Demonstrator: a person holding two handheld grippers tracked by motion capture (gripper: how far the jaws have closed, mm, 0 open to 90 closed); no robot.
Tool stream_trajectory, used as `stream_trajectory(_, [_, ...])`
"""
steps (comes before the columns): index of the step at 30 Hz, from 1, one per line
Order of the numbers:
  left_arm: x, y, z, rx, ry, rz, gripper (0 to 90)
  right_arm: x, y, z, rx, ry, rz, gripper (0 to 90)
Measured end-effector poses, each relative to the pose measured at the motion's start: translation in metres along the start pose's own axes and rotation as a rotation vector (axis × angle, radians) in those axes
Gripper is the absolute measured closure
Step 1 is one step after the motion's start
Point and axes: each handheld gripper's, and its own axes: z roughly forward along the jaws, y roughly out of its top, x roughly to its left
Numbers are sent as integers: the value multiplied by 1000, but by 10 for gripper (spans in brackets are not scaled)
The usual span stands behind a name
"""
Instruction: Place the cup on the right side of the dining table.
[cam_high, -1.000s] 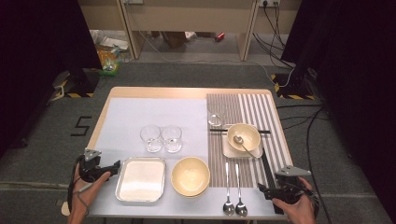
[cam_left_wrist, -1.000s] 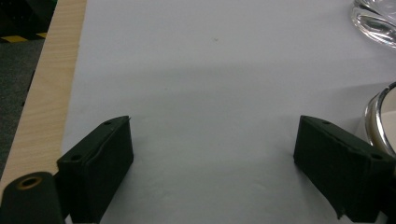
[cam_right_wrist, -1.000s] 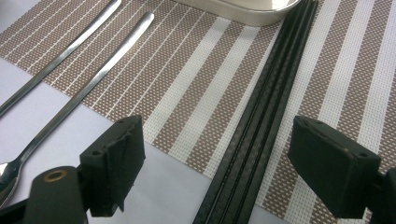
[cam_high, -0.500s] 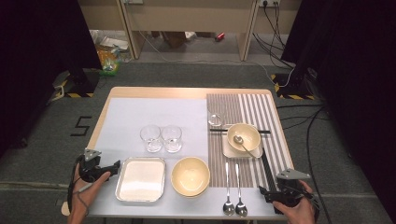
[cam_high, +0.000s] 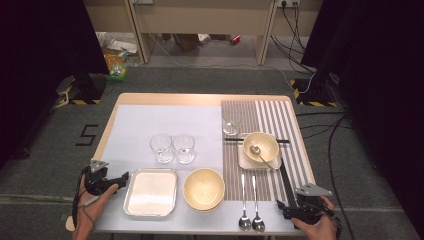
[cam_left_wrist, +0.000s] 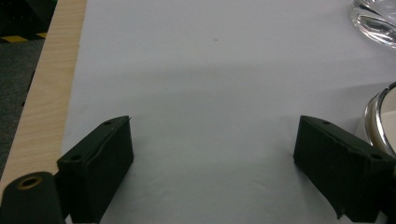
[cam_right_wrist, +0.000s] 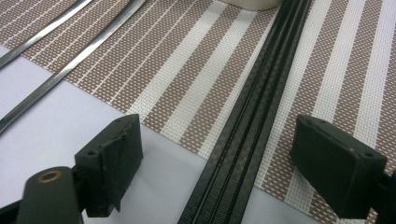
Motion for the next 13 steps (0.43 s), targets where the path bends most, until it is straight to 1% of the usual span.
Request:
stream_trajectory(7, [0,0,0,-1,0,-1,113,0,-1,0,-4,0,-3,172])
stream_trajectory(13, [0,0,0,-1,-1,-1,113,0,0,0,-1,1,4,172])
